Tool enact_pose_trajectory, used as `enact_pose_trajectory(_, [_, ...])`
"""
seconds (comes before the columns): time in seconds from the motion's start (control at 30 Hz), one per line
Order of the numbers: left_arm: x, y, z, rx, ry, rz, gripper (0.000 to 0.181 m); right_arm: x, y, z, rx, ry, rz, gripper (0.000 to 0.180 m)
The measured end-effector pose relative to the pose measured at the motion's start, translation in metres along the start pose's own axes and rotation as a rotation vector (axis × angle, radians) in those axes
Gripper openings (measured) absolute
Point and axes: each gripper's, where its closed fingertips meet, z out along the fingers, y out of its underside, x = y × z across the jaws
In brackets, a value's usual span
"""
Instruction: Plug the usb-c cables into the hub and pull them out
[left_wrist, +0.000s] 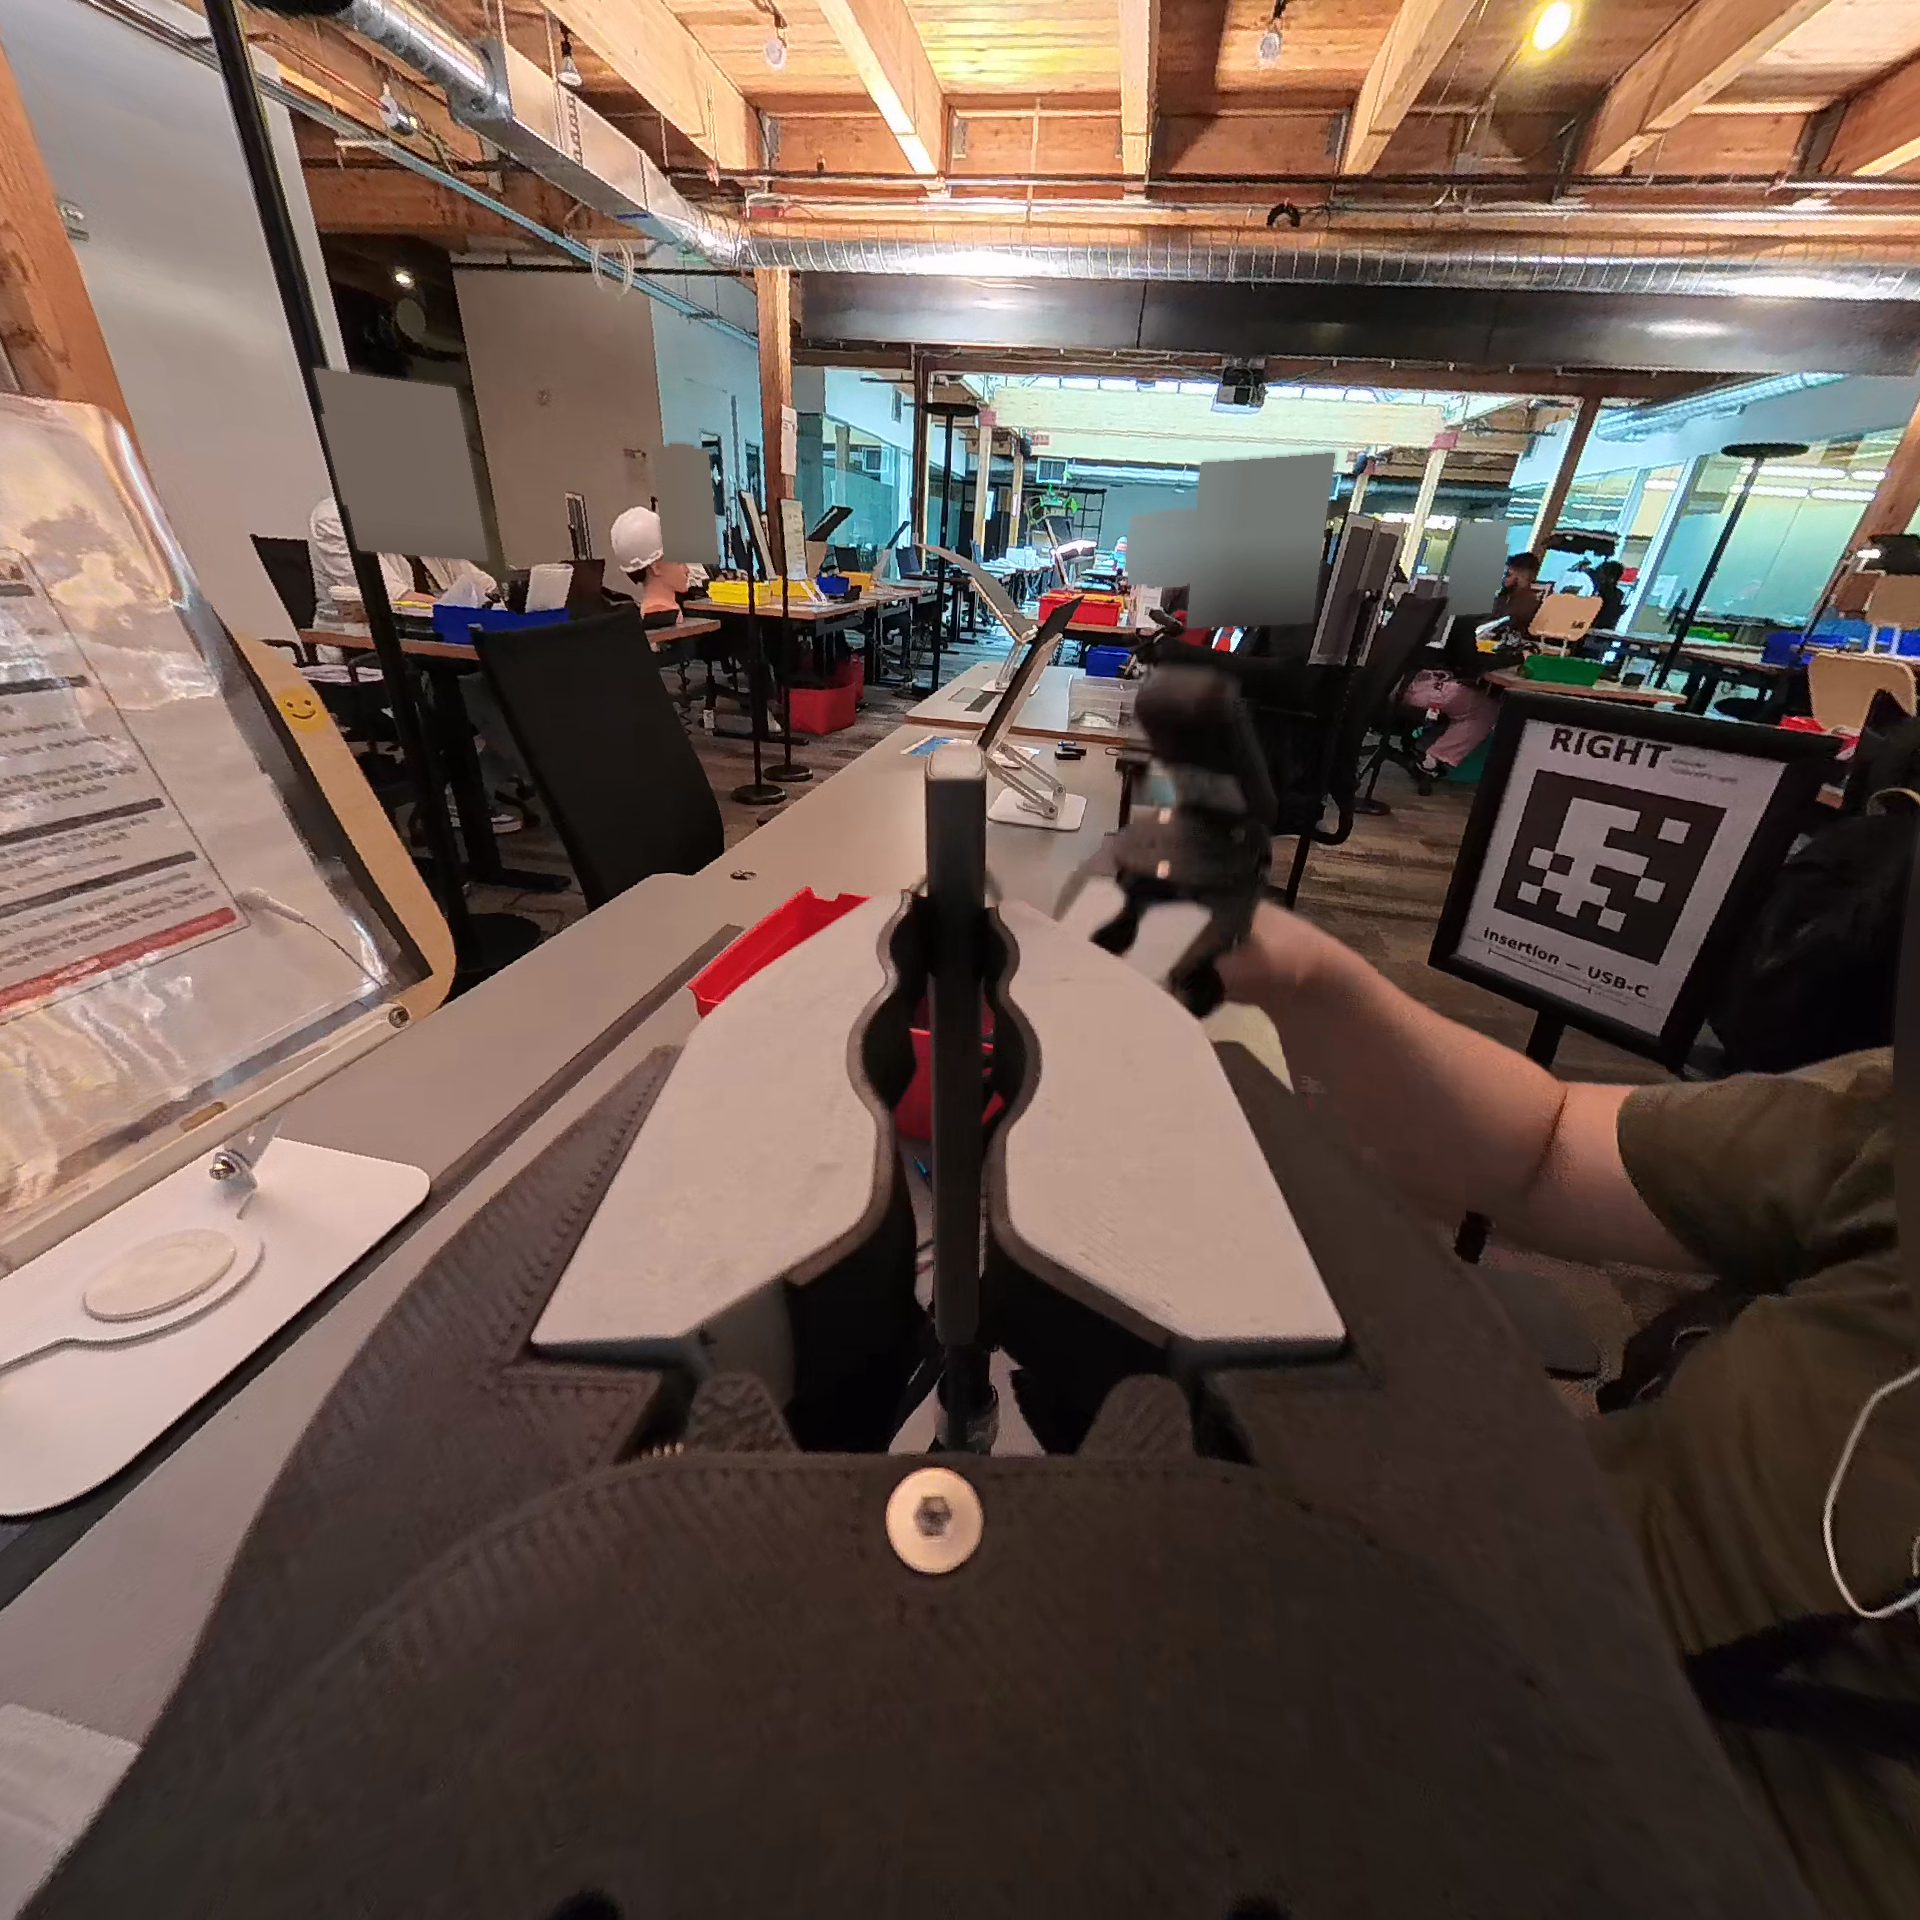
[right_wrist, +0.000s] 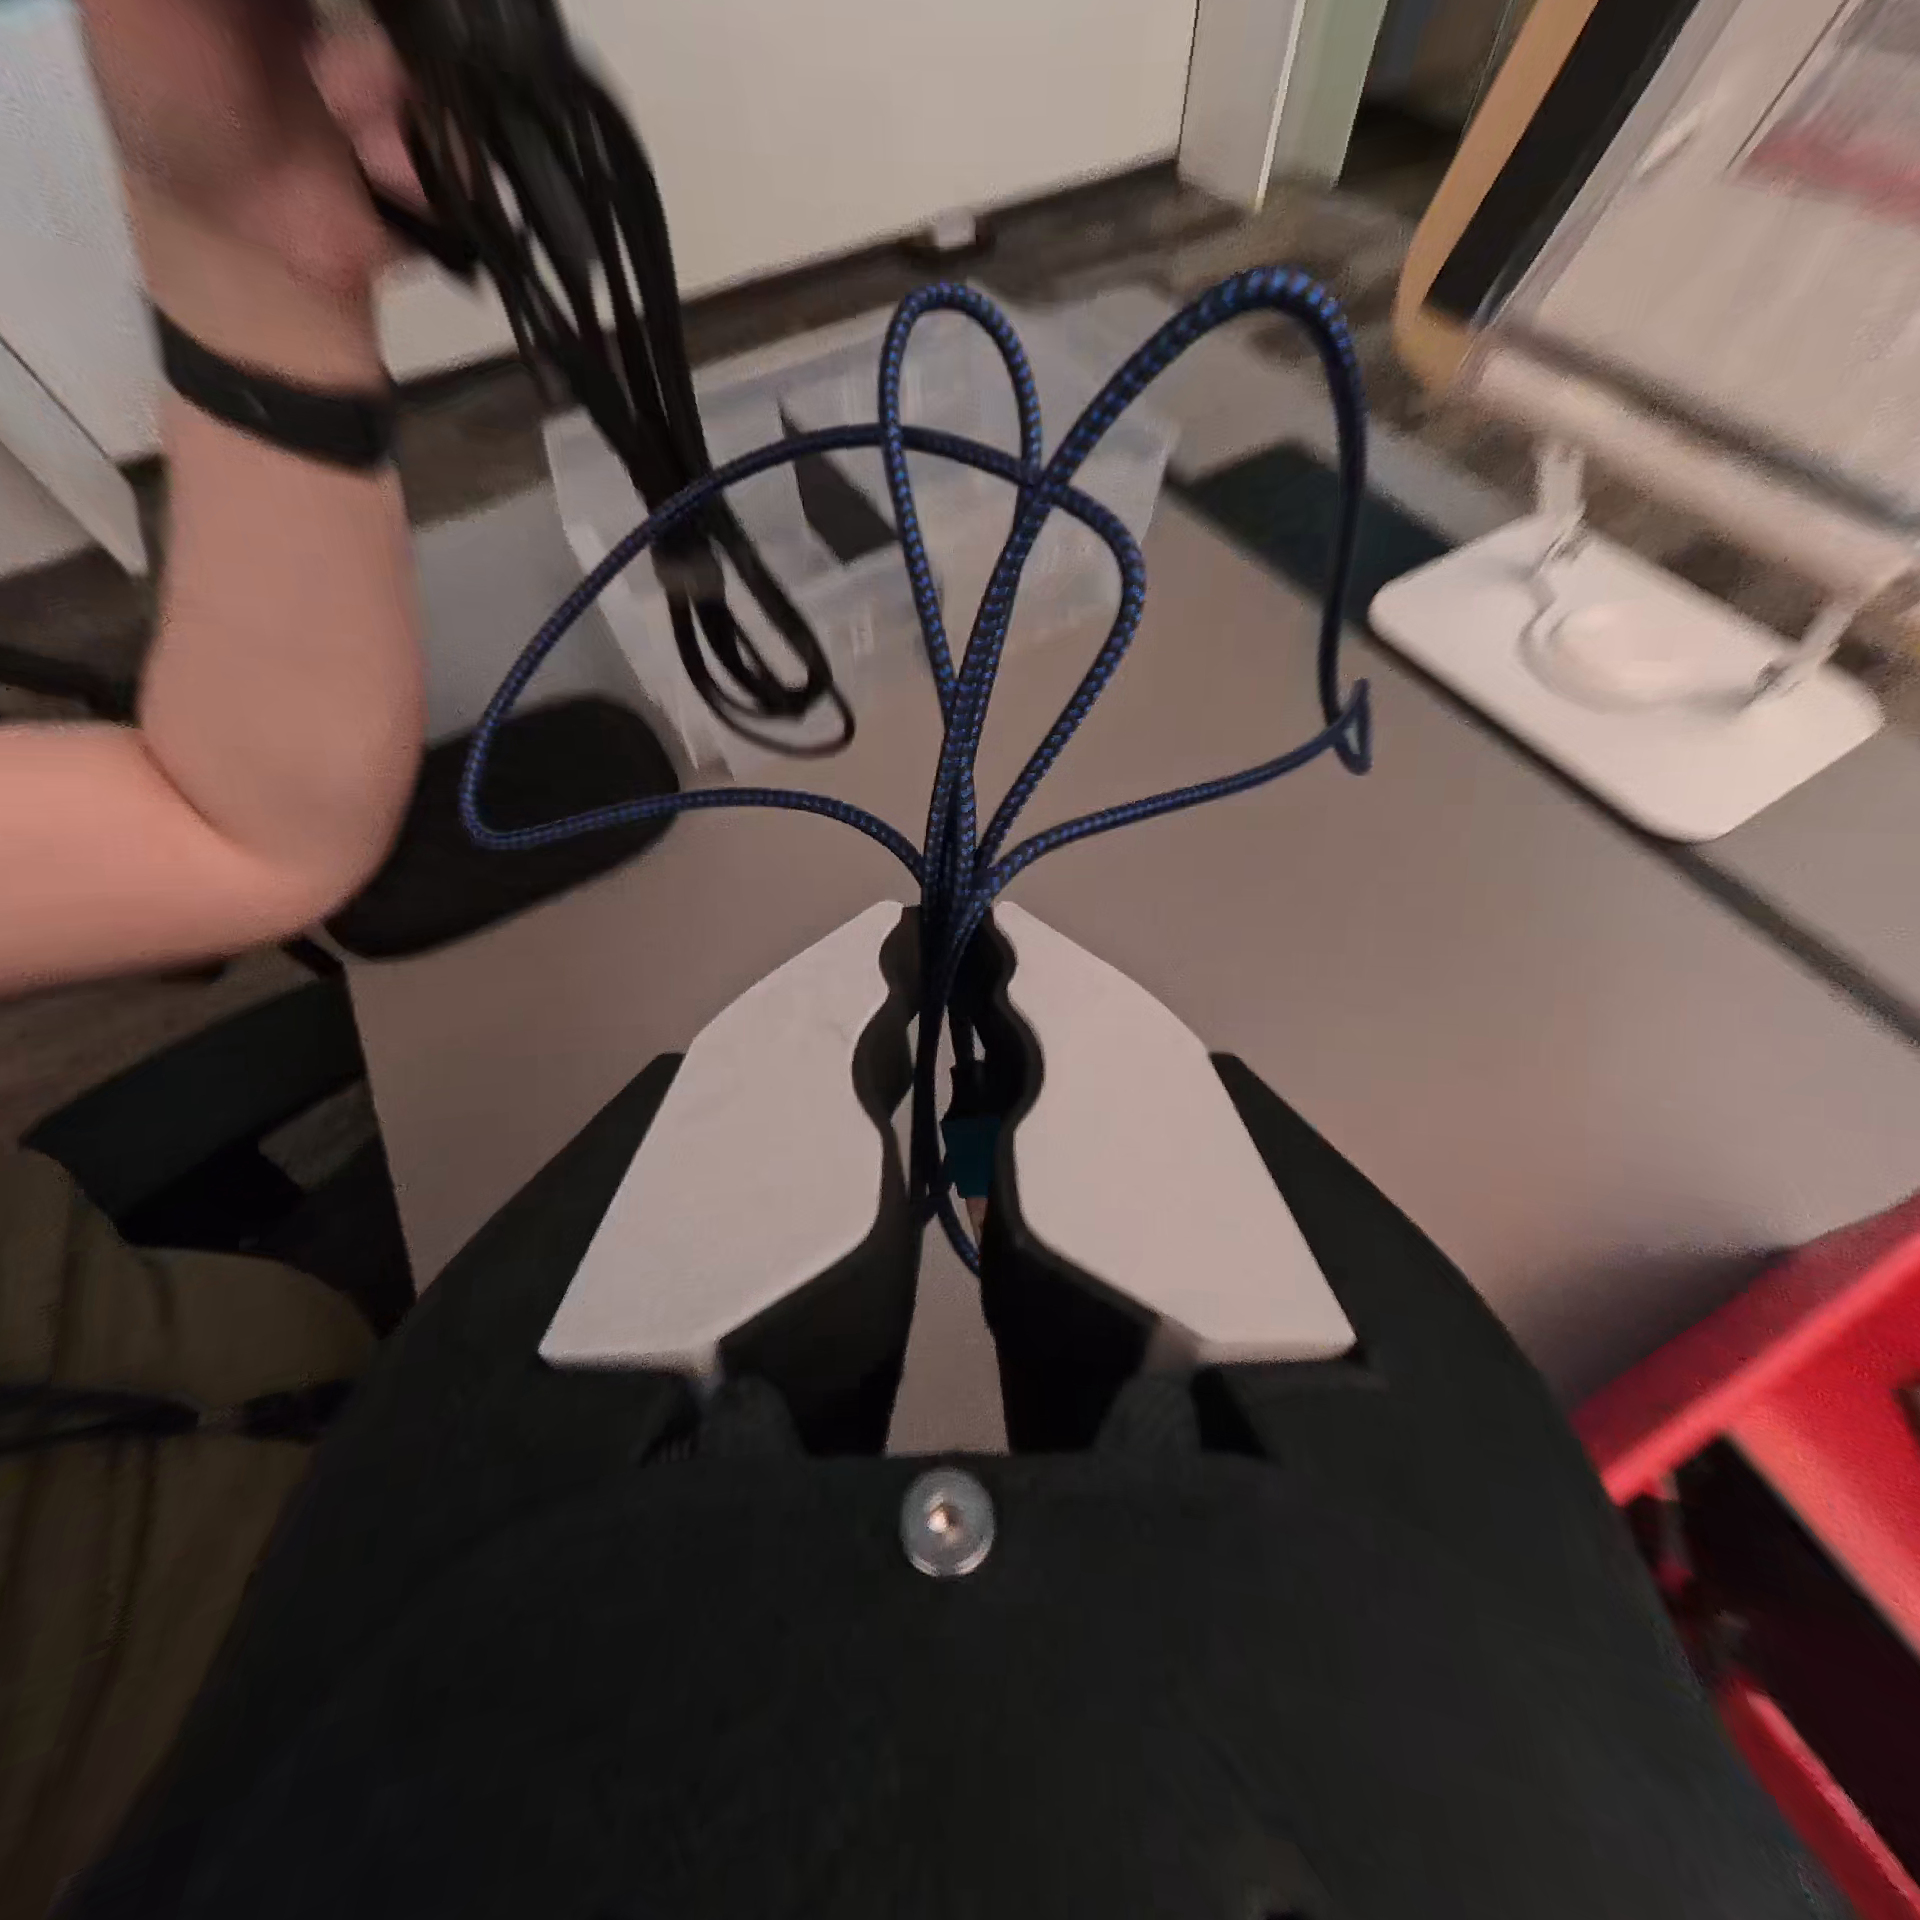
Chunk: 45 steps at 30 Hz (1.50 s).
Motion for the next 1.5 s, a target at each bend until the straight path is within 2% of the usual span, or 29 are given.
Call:
enact_pose_trajectory(0.23, [-0.002, -0.002, -0.004, 0.011, -0.009, -0.002, 0.009, 0.034, -0.099, -0.123, 0.247, 0.083, -0.044, 0.008])
enact_pose_trajectory(0.4, [-0.006, 0.004, 0.002, -0.012, -0.015, -0.012, 0.010, 0.065, -0.141, -0.192, 0.281, 0.224, -0.102, 0.009])
enact_pose_trajectory(0.5, [-0.007, 0.009, 0.008, -0.034, -0.017, -0.012, 0.010, 0.085, -0.155, -0.217, 0.283, 0.284, -0.139, 0.009])
enact_pose_trajectory(0.6, [-0.008, 0.014, 0.014, -0.054, -0.016, -0.017, 0.010, 0.114, -0.148, -0.218, 0.234, 0.341, -0.151, 0.009])
enact_pose_trajectory(0.67, [-0.009, 0.018, 0.018, -0.067, -0.017, -0.020, 0.010, 0.131, -0.136, -0.213, 0.194, 0.374, -0.151, 0.009])
enact_pose_trajectory(0.77, [-0.010, 0.021, 0.021, -0.081, -0.019, -0.024, 0.010, 0.141, -0.113, -0.202, 0.206, 0.328, -0.086, 0.009])
enact_pose_trajectory(1.0, [-0.014, 0.026, 0.023, -0.093, -0.024, -0.037, 0.010, 0.167, -0.039, -0.186, 0.171, 0.315, 0.056, 0.010])
enact_pose_trajectory(1.13, [-0.013, 0.025, 0.022, -0.091, -0.024, -0.037, 0.010, 0.179, 0.036, -0.176, -0.068, 0.343, 0.074, 0.009])
enact_pose_trajectory(1.27, [-0.012, 0.025, 0.024, -0.094, -0.021, -0.036, 0.010, 0.177, 0.118, -0.168, -0.358, 0.254, 0.112, 0.009])
enact_pose_trajectory(1.33, [-0.011, 0.027, 0.026, -0.099, -0.017, -0.036, 0.010, 0.175, 0.148, -0.160, -0.454, 0.193, 0.055, 0.010])
enact_pose_trajectory(1.5, [-0.010, 0.030, 0.030, -0.114, -0.015, -0.036, 0.010, 0.186, 0.207, -0.143, -0.745, 0.173, -0.102, 0.010])
